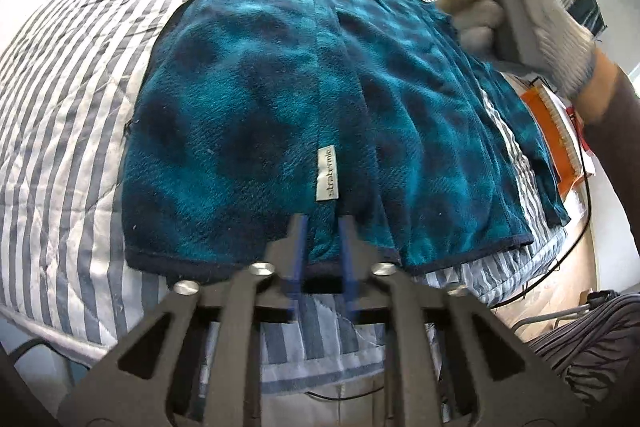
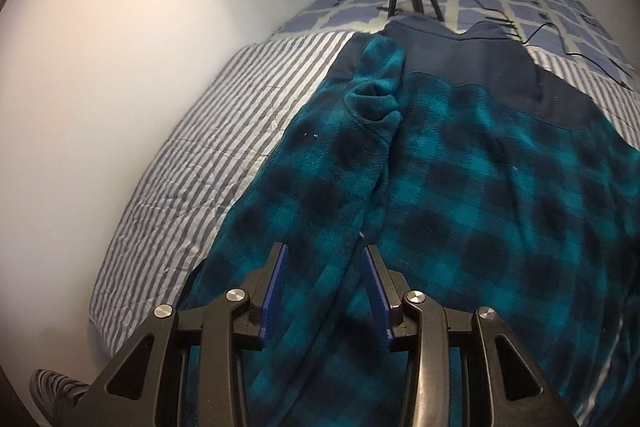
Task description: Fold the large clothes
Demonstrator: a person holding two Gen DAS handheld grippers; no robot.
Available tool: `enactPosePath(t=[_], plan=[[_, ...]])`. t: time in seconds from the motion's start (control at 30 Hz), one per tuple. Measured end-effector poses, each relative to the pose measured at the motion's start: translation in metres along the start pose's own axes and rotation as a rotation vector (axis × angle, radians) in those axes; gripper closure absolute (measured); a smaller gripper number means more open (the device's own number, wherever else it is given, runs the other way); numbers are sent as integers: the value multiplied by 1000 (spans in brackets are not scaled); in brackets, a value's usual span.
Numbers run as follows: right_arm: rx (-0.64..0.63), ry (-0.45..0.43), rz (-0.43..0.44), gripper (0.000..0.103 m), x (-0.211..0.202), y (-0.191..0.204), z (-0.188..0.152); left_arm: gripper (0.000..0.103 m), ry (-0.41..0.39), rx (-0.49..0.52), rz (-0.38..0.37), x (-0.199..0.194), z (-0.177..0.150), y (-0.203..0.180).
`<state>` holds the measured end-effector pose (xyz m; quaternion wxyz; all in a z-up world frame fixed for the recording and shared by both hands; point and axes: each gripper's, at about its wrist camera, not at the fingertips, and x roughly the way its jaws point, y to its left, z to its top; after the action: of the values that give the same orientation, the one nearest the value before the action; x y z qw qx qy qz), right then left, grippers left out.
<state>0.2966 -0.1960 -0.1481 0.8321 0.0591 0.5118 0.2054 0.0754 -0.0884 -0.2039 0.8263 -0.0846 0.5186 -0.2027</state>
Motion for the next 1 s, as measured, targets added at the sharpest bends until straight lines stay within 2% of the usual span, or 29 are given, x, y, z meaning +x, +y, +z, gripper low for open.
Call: enactPosePath(t=[0.07,0.17,0.27,0.3,0.33,0.37,0.4,0.43,0.5,0.63,0.77,0.9,0.97,1.0], plan=[[3,17,-4,63,15,-1,6,96,-14,-11,-17,-5,1,0],[11,43,-28,61,37,-2,15,97,-46,-41,-91,-20,4,-1],[11,83,-88,58,57,-2,23,97,-81,-8,-111,-34,8,-10],[13,100,-103,61,62,-3,25,97,-92,7,-117,-38,9,-14],[17,119,-111,73,68,-5,25,97,-99,21,-117,-41,9,-16],[17,126,-111,80,71,-6,26,97,-106,38,-108,-43,9,-18],[11,124,-111,93,71,-6,27,97,-111,59,-93,-44,8,-20],[11,117,-104,99,69,-7,28,97,-109,71,-87,-44,9,-21],[16,101,-92,100,60,-7,31,98,-98,81,-84,-41,7,-20],[22,2,-19,101,33,-12,35,98,-65,77,-86,-26,3,-23],[92,19,-22,101,53,-33,21,98,-26,111,-62,-1,-4,-32],[57,1,-47,100,62,-30,14,97,-13,143,-38,10,-9,-35],[37,-19,-91,91,49,-24,12,96,-13,146,-45,6,-8,-34],[18,-36,-123,82,41,-19,10,94,-14,147,-53,4,-7,-33]])
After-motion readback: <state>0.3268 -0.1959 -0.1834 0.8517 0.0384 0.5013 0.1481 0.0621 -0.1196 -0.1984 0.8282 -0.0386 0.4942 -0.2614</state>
